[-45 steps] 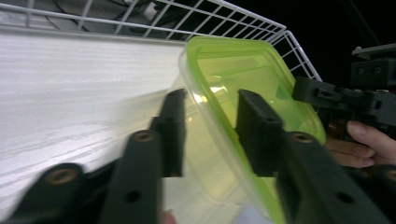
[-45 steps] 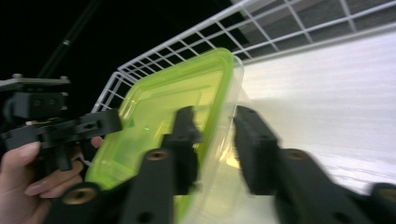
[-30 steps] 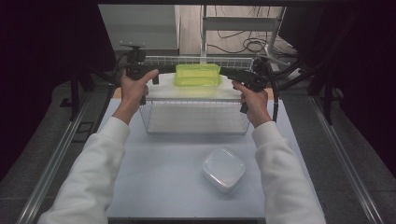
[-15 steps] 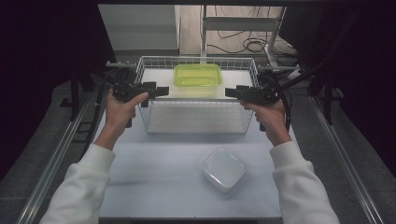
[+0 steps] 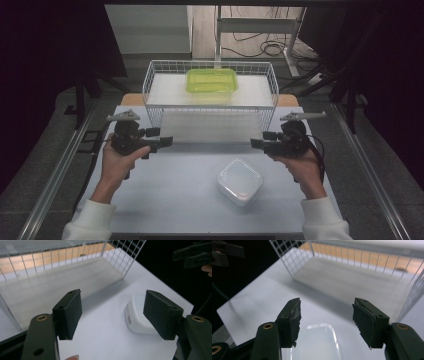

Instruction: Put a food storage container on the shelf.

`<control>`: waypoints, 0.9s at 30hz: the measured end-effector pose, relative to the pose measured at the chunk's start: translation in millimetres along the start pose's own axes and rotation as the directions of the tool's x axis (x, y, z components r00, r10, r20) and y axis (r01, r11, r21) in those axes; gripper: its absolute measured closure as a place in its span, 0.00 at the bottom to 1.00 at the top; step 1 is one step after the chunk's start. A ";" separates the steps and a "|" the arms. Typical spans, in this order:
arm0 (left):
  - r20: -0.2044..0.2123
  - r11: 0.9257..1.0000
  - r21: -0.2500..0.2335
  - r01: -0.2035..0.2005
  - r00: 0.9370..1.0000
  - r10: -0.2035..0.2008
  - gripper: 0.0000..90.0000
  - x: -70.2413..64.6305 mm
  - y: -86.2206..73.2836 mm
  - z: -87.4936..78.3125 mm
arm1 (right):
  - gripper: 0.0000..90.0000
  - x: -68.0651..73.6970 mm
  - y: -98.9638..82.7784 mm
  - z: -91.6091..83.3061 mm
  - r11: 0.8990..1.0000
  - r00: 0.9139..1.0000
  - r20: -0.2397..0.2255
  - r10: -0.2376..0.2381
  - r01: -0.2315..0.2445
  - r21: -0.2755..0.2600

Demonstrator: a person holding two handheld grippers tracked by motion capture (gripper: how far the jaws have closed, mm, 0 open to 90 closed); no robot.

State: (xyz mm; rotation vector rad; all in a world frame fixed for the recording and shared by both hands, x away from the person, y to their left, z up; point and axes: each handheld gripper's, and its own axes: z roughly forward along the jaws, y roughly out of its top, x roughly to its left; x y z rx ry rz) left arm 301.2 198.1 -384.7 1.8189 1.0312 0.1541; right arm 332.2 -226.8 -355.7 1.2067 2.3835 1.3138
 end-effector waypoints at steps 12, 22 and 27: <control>-0.019 0.993 0.108 -0.049 0.999 0.051 0.34 -10.0 -44.5 29.4 | 0.46 -2.5 -63.3 20.5 0.996 1.000 0.000 0.000 0.000 0.092; -0.022 0.996 0.088 -0.011 1.000 0.013 0.35 -1.9 -61.0 22.3 | 0.47 -4.5 -80.7 20.2 0.991 0.999 0.035 -0.002 -0.003 0.135; -0.037 0.995 0.102 -0.006 0.999 0.010 0.35 -1.2 -68.2 25.8 | 0.49 -1.8 -84.0 21.6 0.989 0.999 0.038 -0.005 -0.001 0.151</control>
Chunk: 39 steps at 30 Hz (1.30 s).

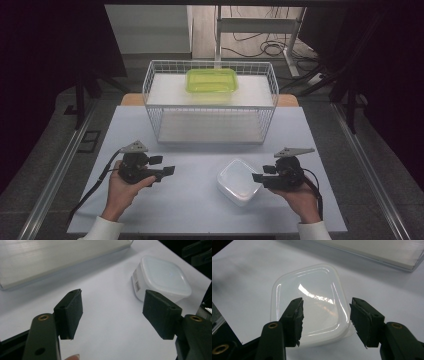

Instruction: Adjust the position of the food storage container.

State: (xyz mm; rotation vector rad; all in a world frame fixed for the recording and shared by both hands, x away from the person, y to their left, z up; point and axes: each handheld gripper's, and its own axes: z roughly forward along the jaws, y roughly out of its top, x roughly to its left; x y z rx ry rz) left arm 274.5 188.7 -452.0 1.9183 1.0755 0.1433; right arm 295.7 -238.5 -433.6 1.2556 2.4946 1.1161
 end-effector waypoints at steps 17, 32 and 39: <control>-0.009 1.000 0.001 0.020 1.000 -0.020 0.33 13.5 -6.1 3.6 | 0.67 -4.4 -10.8 1.1 0.997 0.999 0.038 0.016 -0.019 0.077; 0.009 0.999 -0.010 0.033 0.999 -0.033 0.33 13.4 -5.5 1.2 | 0.99 60.7 -7.6 18.6 0.971 0.983 -0.106 -0.149 0.165 0.172; 0.010 0.999 -0.003 0.042 0.999 -0.042 0.33 13.1 -5.6 2.6 | 0.99 86.5 -17.7 43.4 0.934 0.964 -0.158 -0.214 0.249 0.257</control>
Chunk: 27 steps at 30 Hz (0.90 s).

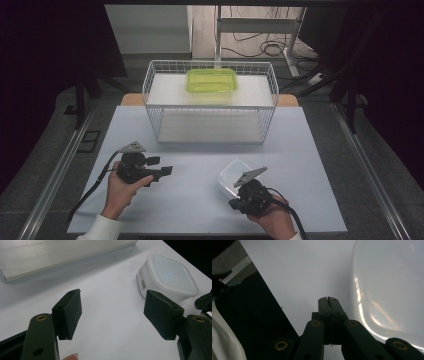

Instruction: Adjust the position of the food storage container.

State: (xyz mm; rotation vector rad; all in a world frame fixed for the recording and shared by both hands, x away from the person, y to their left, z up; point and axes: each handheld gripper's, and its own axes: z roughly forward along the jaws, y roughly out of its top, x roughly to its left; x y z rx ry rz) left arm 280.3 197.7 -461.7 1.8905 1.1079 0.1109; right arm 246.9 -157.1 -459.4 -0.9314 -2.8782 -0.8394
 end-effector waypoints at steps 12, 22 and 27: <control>0.005 1.000 0.001 0.002 1.000 -0.002 0.33 1.4 0.9 1.8 | 0.99 -13.6 -10.5 16.9 0.995 0.993 0.119 0.008 -0.020 0.101; 0.014 1.000 -0.004 0.006 1.000 -0.006 0.33 0.8 1.1 0.8 | 0.99 -39.0 -20.3 6.1 0.995 0.983 0.170 0.071 -0.083 0.060; 0.008 1.000 -0.002 0.006 1.000 -0.006 0.33 1.3 1.1 1.5 | 0.99 -47.7 -23.8 2.1 0.994 0.982 0.167 0.091 -0.099 0.041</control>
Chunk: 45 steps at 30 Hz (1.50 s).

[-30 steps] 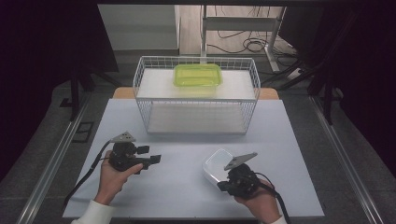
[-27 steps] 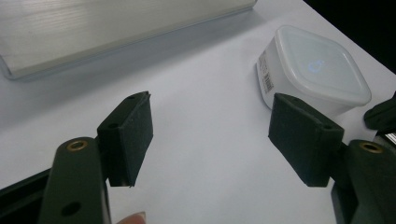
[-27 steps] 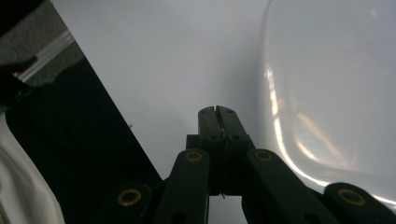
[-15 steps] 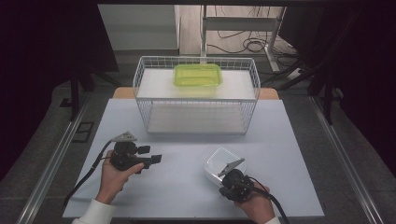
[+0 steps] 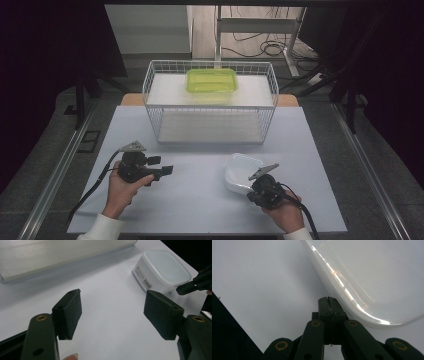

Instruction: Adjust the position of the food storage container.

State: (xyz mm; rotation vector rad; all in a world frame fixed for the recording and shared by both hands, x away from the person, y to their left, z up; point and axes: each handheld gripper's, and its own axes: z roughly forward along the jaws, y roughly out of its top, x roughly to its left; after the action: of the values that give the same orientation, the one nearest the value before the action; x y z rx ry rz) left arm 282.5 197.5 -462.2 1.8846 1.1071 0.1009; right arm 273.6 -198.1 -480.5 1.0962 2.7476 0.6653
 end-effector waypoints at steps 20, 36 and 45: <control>-0.008 0.999 0.033 -0.002 1.000 0.002 0.32 -2.9 -3.3 8.6 | 0.99 -49.6 5.6 -65.7 0.968 0.981 0.090 0.172 -0.151 -0.202; -0.015 1.000 0.029 -0.008 1.000 0.008 0.31 -7.1 -7.3 9.6 | 0.99 -71.9 2.9 -17.9 0.974 0.964 0.152 0.219 -0.206 -0.095; -0.008 0.999 0.038 0.001 1.000 0.000 0.31 -7.0 -7.7 14.4 | 0.99 -65.9 10.4 -10.0 0.979 0.969 0.153 0.196 -0.184 -0.091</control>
State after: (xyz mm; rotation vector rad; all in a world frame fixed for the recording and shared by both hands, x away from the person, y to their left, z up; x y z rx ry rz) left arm 280.1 184.2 -473.7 1.9193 1.1222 0.0882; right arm 325.9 -239.7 -470.9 1.3446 2.4825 0.6657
